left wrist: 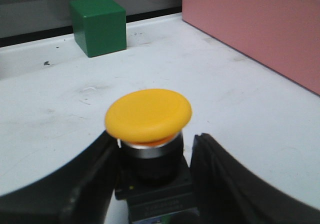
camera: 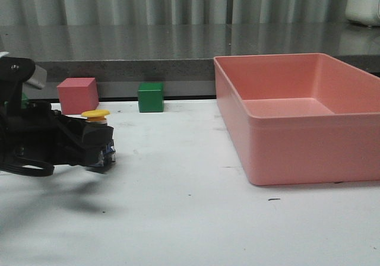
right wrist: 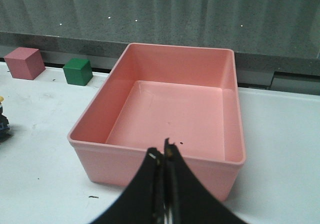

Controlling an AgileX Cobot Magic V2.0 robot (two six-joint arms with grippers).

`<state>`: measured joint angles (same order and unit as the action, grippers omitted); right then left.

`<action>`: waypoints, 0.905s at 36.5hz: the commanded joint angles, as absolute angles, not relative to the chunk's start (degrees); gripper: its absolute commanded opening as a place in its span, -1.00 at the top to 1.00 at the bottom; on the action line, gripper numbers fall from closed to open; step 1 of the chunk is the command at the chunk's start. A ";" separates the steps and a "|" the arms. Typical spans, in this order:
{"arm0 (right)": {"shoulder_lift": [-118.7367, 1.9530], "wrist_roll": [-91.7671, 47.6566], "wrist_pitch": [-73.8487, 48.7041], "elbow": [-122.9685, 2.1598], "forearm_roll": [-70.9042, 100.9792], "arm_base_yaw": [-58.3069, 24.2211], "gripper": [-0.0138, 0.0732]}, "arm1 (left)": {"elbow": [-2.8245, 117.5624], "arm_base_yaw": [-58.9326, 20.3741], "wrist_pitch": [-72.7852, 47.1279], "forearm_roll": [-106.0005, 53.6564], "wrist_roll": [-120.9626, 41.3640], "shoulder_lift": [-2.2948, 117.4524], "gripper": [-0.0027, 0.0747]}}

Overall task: Place and stand button with both arms
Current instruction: 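Rotate the held button upright with the left gripper, then set the button upright on the table, open the left gripper and withdraw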

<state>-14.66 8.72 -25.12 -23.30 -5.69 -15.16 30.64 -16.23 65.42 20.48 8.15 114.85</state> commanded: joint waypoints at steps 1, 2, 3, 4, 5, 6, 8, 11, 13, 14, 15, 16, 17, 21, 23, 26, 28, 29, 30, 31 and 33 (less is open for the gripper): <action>-15.16 8.16 -20.26 -24.76 -6.79 -15.03 0.84 | 31.43 -16.13 72.66 19.69 8.20 112.82 0.01; -15.16 8.16 -20.26 -24.76 -6.79 -15.03 0.84 | 31.43 -16.13 72.75 19.69 8.20 112.82 -0.01; -15.16 8.16 -20.26 -24.76 -6.79 -15.03 0.84 | 31.43 -16.13 72.75 19.69 8.20 112.82 -0.02; -15.16 8.16 -20.26 -24.76 -6.79 -15.03 0.84 | 31.43 -16.13 72.75 19.69 8.20 112.82 -0.03; -15.16 8.16 -20.26 -24.76 -6.79 -15.03 0.84 | 31.43 -16.13 72.75 19.69 8.20 112.82 -0.04; -15.16 8.16 -20.26 -24.76 -6.79 -15.03 0.84 | 31.43 -16.13 72.87 19.69 8.20 112.82 -0.06; -15.16 8.16 -20.26 -24.76 -6.79 -15.03 0.84 | 31.43 -16.13 73.16 19.69 8.20 112.82 -0.08; -15.16 8.16 -20.26 -24.76 -6.79 -15.03 0.84 | 31.43 -16.13 73.41 19.69 8.20 112.82 -0.14; -15.16 8.16 -20.26 -24.76 -6.79 -15.03 0.84 | 31.43 -16.13 73.62 19.69 8.20 112.82 -0.21; -15.16 8.16 -20.26 -24.76 -6.79 -15.03 0.84 | 31.43 -16.13 73.62 19.69 8.20 112.82 -0.24; -15.16 8.16 -20.26 -24.76 -6.79 -15.03 0.84 | 31.43 -16.13 73.62 19.69 8.20 112.82 -0.28; -15.16 8.16 -20.26 -24.76 -6.79 -15.03 0.84 | 31.43 -16.13 73.62 19.69 8.20 112.82 -0.31; -15.16 8.16 -20.26 -24.76 -6.79 -15.03 0.84 | 31.43 -16.13 73.51 19.69 8.20 112.70 -0.35; -15.16 8.16 -20.26 -24.76 -6.79 -15.03 0.84 | 31.43 -16.13 73.22 19.69 8.20 112.05 -0.44; -15.16 8.16 -20.26 -24.76 -6.79 -15.03 0.84 | 31.43 -16.13 72.09 19.69 8.20 111.19 -0.46; -15.16 8.16 -20.26 -24.76 -6.79 -15.03 0.84 | 31.43 -16.13 69.85 19.96 8.20 109.29 -0.46; -15.16 8.16 -20.26 -24.76 -6.79 -15.03 0.84 | 31.43 -16.13 68.88 20.64 8.57 107.83 -0.46; -15.16 8.16 -20.26 -24.76 -6.79 -15.03 0.84 | 31.43 -16.13 68.26 21.04 8.67 106.87 -0.46; -15.16 8.16 -20.26 -24.76 -6.79 -15.03 0.84 | 31.43 -16.13 67.76 21.45 8.83 106.14 -0.46; -15.16 8.16 -20.26 -24.76 -6.79 -15.03 0.84 | 31.43 -16.13 67.03 21.57 8.82 105.11 -0.46; -15.16 8.16 -20.26 -24.76 -6.79 -15.03 0.84 | 31.43 -16.13 65.71 21.57 9.19 103.25 -0.46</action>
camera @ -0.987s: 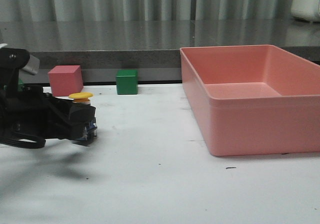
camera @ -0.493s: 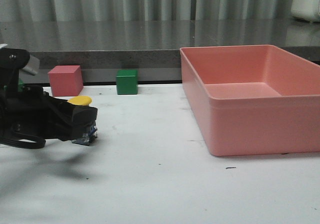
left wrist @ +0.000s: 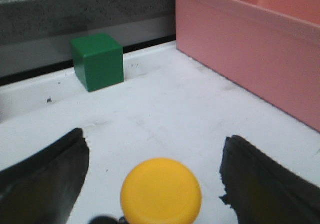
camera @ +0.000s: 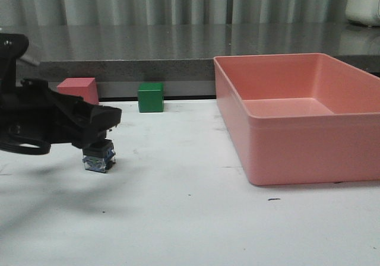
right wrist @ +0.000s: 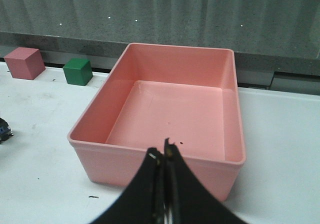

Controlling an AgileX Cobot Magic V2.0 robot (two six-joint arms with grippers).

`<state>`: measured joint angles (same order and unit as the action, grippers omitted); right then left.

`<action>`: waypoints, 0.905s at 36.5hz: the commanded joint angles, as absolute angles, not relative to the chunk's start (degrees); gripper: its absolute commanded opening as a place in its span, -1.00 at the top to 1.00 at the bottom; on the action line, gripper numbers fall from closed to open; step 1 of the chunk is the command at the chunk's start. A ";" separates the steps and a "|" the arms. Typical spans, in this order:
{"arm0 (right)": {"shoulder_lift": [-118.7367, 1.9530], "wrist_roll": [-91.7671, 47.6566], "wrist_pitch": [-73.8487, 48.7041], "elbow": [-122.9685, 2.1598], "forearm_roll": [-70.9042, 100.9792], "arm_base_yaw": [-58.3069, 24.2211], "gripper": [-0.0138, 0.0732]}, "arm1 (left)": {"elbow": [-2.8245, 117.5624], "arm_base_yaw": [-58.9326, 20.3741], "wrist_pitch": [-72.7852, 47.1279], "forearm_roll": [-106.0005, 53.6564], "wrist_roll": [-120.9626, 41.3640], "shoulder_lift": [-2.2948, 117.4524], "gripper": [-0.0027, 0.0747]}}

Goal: Place and stand button with both arms

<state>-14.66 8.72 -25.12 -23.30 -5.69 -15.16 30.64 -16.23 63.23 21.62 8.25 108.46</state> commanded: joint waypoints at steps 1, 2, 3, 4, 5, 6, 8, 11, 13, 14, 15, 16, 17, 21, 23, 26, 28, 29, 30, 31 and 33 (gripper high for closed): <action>-15.16 8.16 -20.26 -24.76 -6.79 -15.03 0.84 | 31.43 -16.13 64.50 21.57 10.45 101.83 -0.46; -15.16 8.16 -20.26 -24.76 -6.79 -15.03 0.84 | 31.43 -16.13 63.23 21.57 11.78 100.41 -0.46; -15.16 8.16 -20.26 -24.76 -6.79 -15.03 0.84 | 31.43 -16.13 62.16 21.57 12.84 99.29 -0.46; -15.16 8.16 -20.26 -24.76 -6.79 -15.03 0.84 | 31.43 -16.13 60.90 21.57 13.65 97.84 -0.46; -15.16 8.16 -20.26 -24.76 -6.79 -15.03 0.84 | 31.43 -16.13 59.89 21.69 14.36 96.40 -0.46; -15.16 8.16 -20.26 -24.76 -6.79 -15.03 0.84 | 31.43 -16.13 58.30 21.69 15.24 95.23 -0.46; -15.16 8.16 -20.26 -24.76 -6.79 -15.03 0.84 | 31.43 -16.13 55.22 21.69 16.99 92.41 -0.46; -15.16 8.16 -20.26 -24.76 -6.79 -15.03 0.84 | 31.43 -16.13 50.70 22.70 17.97 88.37 -0.46; -15.16 8.16 -20.26 -24.76 -6.79 -15.03 0.84 | 31.43 -16.13 46.95 23.63 19.14 85.16 -0.46; -15.16 8.16 -20.26 -24.76 -6.79 -15.03 0.84 | 31.43 -16.13 44.82 23.89 19.91 83.36 -0.46; -15.16 8.16 -20.26 -24.76 -6.79 -15.03 0.84 | 31.43 -16.13 43.06 24.32 20.73 81.84 -0.45; -15.16 8.16 -20.26 -24.76 -6.79 -15.03 0.84 | 31.43 -16.13 40.71 24.90 21.53 79.96 -0.45; -15.16 8.16 -20.26 -24.76 -6.79 -15.03 0.84 | 31.43 -16.13 38.25 25.85 22.63 77.99 -0.45; -15.16 8.16 -20.26 -24.76 -6.79 -15.03 0.84 | 31.43 -16.13 29.67 26.67 25.50 70.25 -0.45; -15.16 8.16 -20.26 -24.76 -6.79 -15.03 0.84 | 31.43 -16.13 25.82 26.67 26.20 66.44 -0.44; -15.16 8.16 -20.26 -24.76 -6.79 -15.03 0.84 | 31.43 -16.13 20.65 26.67 27.50 61.00 -0.33; -15.16 8.16 -20.26 -24.76 -6.79 -15.03 0.84 | 31.43 -16.13 16.33 26.67 28.26 56.89 -0.17; -15.16 8.16 -20.26 -24.76 -6.79 -15.03 0.84 | 31.43 -16.13 13.95 26.57 28.39 54.94 -0.07; -15.16 8.16 -20.26 -24.76 -6.79 -15.03 0.84 | 31.43 -16.13 11.49 26.57 28.39 53.01 0.05; -15.16 8.16 -20.26 -24.76 -6.79 -15.03 0.84 | 31.43 -16.13 9.59 26.21 28.39 51.49 0.14; -15.16 8.16 -20.26 -24.76 -6.79 -15.03 0.84 | 31.43 -16.13 5.11 24.58 28.39 48.38 0.35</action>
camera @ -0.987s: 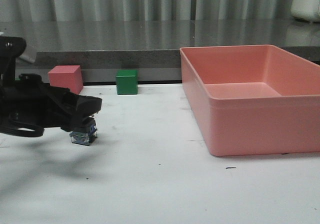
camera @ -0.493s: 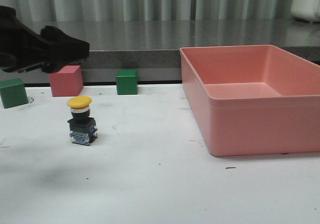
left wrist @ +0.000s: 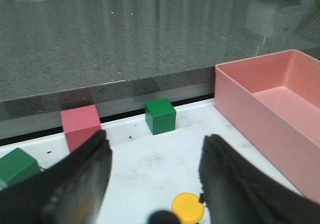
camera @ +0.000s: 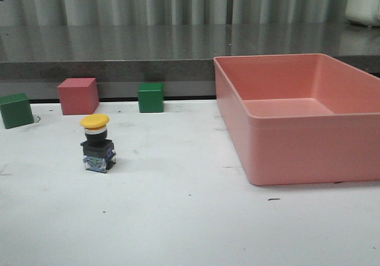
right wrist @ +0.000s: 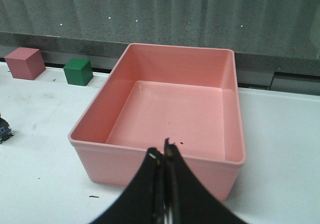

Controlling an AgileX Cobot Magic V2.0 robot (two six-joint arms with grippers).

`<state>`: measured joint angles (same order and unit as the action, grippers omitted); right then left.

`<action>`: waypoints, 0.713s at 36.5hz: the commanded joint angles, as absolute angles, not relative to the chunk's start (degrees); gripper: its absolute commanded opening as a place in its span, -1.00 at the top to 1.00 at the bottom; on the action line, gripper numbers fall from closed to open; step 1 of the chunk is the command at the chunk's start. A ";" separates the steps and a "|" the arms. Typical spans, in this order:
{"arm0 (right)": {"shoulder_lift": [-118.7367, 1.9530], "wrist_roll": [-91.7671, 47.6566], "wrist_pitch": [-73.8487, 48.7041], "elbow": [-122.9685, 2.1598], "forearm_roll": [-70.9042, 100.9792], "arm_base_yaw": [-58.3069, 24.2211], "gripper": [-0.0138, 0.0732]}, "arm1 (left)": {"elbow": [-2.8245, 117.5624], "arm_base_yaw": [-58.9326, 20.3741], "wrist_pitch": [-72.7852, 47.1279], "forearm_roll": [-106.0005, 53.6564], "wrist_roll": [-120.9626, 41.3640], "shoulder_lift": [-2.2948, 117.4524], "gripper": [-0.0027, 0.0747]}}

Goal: Place and stand button with both arms

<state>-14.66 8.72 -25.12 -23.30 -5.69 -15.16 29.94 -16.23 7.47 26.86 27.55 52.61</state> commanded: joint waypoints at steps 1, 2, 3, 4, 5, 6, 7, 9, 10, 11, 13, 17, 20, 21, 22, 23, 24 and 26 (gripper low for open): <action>-15.16 8.16 -20.26 -24.76 -6.79 -15.03 0.84 | 31.43 -16.13 3.35 24.13 28.39 47.06 0.44; -15.16 8.16 -20.26 -24.76 -6.79 -15.03 0.84 | 31.43 -16.13 1.60 23.34 28.39 45.70 0.53; -15.16 8.16 -20.26 -24.76 -6.79 -15.03 0.84 | 31.43 -16.13 -0.45 22.80 28.39 44.13 0.65; -15.16 8.16 -20.26 -24.76 -6.79 -15.03 0.84 | 31.43 -16.13 -1.98 22.54 28.39 42.87 0.76; -15.16 8.16 -20.26 -24.76 -6.79 -15.03 0.84 | 31.43 -16.13 -3.74 22.40 28.39 41.41 0.86; -15.16 8.16 -20.26 -24.76 -6.79 -15.03 0.84 | 31.43 -16.13 -5.38 22.40 28.39 40.04 0.96; -15.16 8.16 -20.26 -24.76 -6.79 -15.03 0.84 | 31.43 -16.13 -6.82 22.40 28.39 38.75 0.98; -15.16 8.16 -20.26 -24.76 -6.79 -15.03 0.84 | 31.43 -16.13 -8.86 22.40 28.39 36.51 0.98; -15.16 8.16 -20.26 -24.76 -6.79 -15.03 0.84 | 31.43 -16.13 -9.94 22.40 28.39 35.36 0.98; -15.16 8.16 -20.26 -24.76 -6.79 -15.03 0.84 | 31.43 -16.13 -10.96 22.40 28.39 34.25 0.98; -15.16 8.16 -20.26 -24.76 -6.79 -15.03 0.84 | 31.43 -16.13 -12.56 22.40 28.39 32.33 0.98; -15.16 8.16 -20.26 -24.76 -6.79 -15.03 0.84 | 31.43 -16.13 -13.94 22.40 28.39 29.20 0.98; -15.16 8.16 -20.26 -24.76 -6.79 -15.03 0.84 | 31.43 -16.13 -13.94 22.40 28.39 27.99 0.98; -15.16 8.16 -20.26 -24.76 -6.79 -15.03 0.84 | 31.43 -16.13 -13.94 22.40 28.39 27.82 0.98; -15.16 8.16 -20.26 -24.76 -6.79 -15.03 0.84 | 31.43 -16.13 -13.94 22.40 28.39 27.82 0.98; -15.16 8.16 -20.26 -24.76 -6.79 -15.03 0.84 | 31.43 -16.13 -13.94 22.50 28.39 27.82 0.98; -15.16 8.16 -20.26 -24.76 -6.79 -15.03 0.84 | 31.43 -16.13 -13.94 22.50 28.39 27.82 0.98; -15.16 8.16 -20.26 -24.76 -6.79 -15.03 0.84 | 31.43 -16.13 -13.94 22.50 28.39 27.82 0.98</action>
